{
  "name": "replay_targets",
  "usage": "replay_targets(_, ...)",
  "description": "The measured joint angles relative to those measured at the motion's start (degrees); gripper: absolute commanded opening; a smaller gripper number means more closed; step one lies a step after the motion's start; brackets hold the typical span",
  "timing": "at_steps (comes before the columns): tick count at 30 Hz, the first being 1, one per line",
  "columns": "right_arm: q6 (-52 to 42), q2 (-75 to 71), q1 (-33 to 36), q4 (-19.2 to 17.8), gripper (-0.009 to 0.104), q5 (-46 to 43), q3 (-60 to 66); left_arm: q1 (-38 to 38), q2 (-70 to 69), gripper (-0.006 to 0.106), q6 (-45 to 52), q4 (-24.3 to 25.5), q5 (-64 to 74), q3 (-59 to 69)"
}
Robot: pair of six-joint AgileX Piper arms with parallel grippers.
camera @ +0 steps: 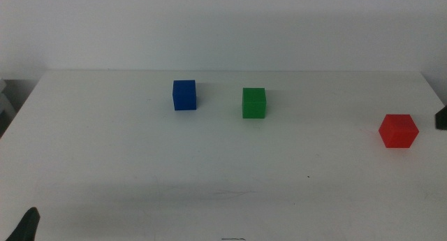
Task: Stack red cubes first, then green, then blue cubes in a specific spot.
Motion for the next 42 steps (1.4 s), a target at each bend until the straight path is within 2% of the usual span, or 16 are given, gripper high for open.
replay_targets(8, 0.1, 5.8, 0.0, 0.0, 0.094, 0.3, -2.3, 0.0, 0.0, 0.094, 0.0, 0.0, 0.0, 0.0)
replay_targets(16, 0.0, 18.5, 0.0, -0.3, 0.094, 8.9, -14.8, 0.0, 0.0, 0.094, 0.0, 0.0, 0.0, 0.0)
replay_targets(21, -0.6, 28.8, 0.0, -2.4, 0.094, 12.9, -22.9, 0.0, 0.0, 0.094, 0.0, 0.0, 0.0, 0.0)
replay_targets(26, -0.6, 36.3, -0.1, -4.5, 0.094, 13.3, -28.1, 0.0, 0.0, 0.094, 0.0, 0.0, 0.0, 0.0)
replay_targets(42, -2.8, 53.2, -2.3, -5.4, 0.094, 12.9, -41.1, 0.0, 0.0, 0.094, 0.0, 0.0, 0.0, 0.0)
